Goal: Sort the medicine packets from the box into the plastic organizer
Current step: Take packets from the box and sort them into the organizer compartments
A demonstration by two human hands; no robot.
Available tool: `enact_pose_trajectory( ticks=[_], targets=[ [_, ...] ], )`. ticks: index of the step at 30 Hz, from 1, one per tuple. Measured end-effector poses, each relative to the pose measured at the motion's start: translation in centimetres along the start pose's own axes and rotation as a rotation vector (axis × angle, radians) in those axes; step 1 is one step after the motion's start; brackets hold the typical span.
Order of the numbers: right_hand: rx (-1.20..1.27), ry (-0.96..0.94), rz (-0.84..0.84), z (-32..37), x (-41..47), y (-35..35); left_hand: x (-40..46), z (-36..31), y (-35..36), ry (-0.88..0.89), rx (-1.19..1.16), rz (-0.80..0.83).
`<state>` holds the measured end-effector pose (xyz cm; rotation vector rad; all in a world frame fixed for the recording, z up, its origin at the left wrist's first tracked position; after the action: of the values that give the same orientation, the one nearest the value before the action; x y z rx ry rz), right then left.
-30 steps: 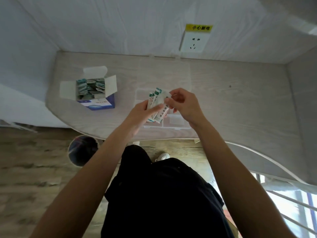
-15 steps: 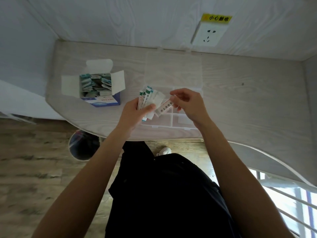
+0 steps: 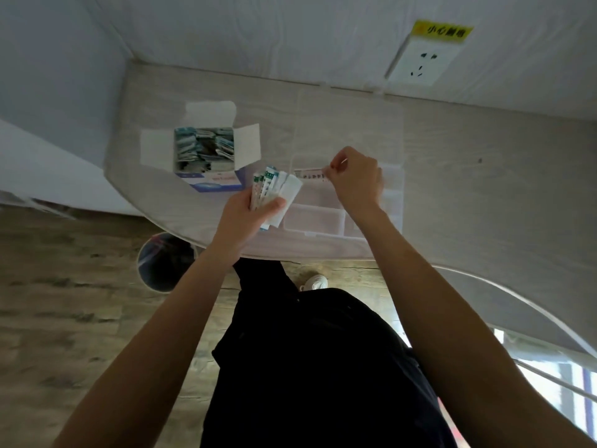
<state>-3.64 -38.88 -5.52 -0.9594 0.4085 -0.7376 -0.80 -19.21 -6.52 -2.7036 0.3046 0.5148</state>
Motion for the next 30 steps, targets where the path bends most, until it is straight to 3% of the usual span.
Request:
enact_pose_trajectory(
  ticks=[5,7,8,10,12,14,19,30],
  targets=[
    [-0.427,-0.339,0.095,2.1,0.4,0.1,0.0,-0.6,0.2,-0.056,-0.073,0.069],
    [-0.459,-0.403,0.067,2.3,0.6,-0.5,-0.1,-0.9,0.5,-0.078,-0.136,0.083],
    [-0.369,-0.366,0.045,2.2,0.4,-0.9,-0.1,-1.1,0.8,-0.089,-0.173,0.094],
    [0.055,-0.159,0.073,1.6,-0.3,-1.8,-0.2,-1.6,1.3,-0.107,-0.232,0.110],
    [0.458,0.098,0.235,1.2,-1.3,-2.4,-0.1,-2.0,1.8,-0.107,-0.250,0.126],
    [0.621,0.187,0.356,0.9,-2.1,-2.3,0.1,-2.4,2.4,-0.110,-0.241,0.150],
    [0.794,0.254,0.290,0.4,-2.1,-2.0,0.2,-3.0,3.0,-0.106,-0.266,0.167],
    [0.940,0.261,0.361,-1.0,-1.1,-3.5,1.1,-3.2,2.6,0.017,-0.202,0.018]
  ],
)
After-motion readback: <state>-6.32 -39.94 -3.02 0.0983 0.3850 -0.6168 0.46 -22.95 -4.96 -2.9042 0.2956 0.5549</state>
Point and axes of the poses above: each hand's wrist, its own x-axis towards the middle knuckle, its own y-axis out of the palm, z = x × y, the point moved 2 cm from there along x, towards the middle knuckle, and after that the axes turned 14 degrees about -z, right-handed, at the moved point
